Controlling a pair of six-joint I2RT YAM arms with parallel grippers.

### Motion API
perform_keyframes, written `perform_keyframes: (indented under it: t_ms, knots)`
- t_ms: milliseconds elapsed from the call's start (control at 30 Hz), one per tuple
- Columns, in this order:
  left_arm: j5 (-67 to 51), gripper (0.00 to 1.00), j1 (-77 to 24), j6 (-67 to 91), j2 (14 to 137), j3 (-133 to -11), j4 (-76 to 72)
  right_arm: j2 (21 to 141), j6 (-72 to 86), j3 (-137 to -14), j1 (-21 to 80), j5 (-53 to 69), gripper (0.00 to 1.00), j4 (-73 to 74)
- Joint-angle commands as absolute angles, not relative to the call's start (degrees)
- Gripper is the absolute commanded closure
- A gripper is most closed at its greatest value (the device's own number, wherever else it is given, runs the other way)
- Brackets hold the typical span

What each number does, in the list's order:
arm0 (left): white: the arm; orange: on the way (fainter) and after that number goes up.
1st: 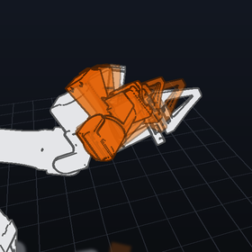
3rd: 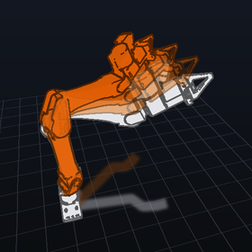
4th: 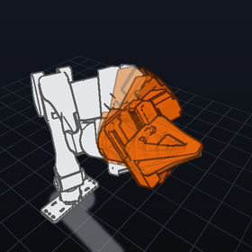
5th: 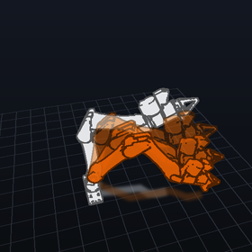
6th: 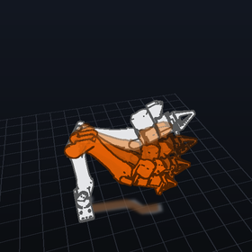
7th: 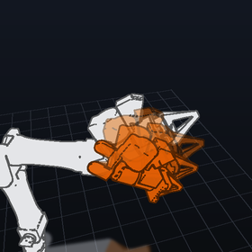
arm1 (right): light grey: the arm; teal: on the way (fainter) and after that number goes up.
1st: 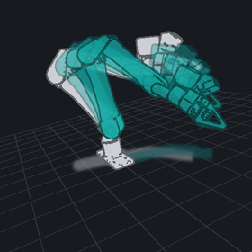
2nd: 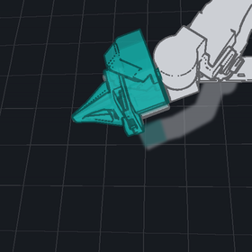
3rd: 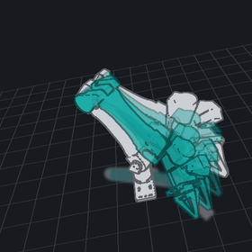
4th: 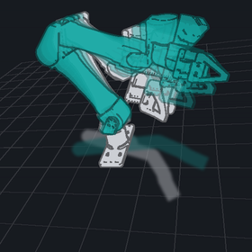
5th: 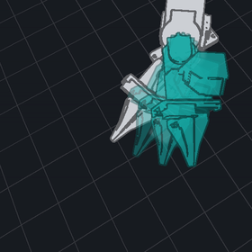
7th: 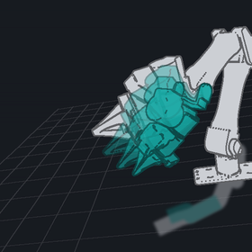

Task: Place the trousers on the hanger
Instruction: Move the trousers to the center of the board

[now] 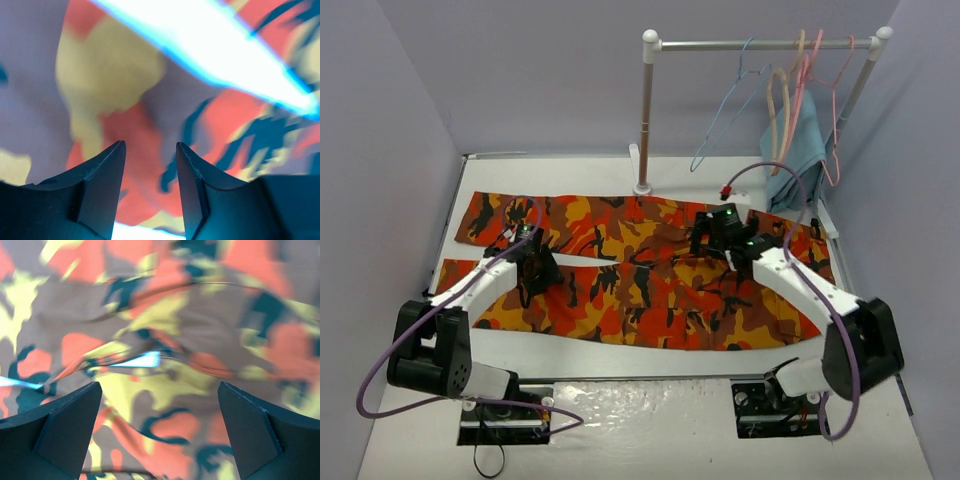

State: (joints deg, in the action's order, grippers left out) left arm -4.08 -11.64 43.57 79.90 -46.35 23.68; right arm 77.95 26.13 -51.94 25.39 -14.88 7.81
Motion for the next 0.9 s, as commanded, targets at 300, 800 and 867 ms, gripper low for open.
perform_keyframes:
  t_ms: [300, 800, 867]
  knots:
    - [-1.4, 0.58, -8.6, 33.0, 98.5, -72.0, 18.2, 75.8, 35.1, -44.6, 0.6, -11.6, 0.00, 9.9]
    - [-2.6, 0.58, -0.4, 37.5, 113.5, -78.6, 19.9, 96.0, 38.4, -48.5, -7.6, -10.2, 0.01, 0.8]
    - [-2.6, 0.58, 1.5, 39.5, 113.2, -75.6, 20.0, 99.9, 38.7, -50.2, -7.6, -10.6, 0.01, 0.3]
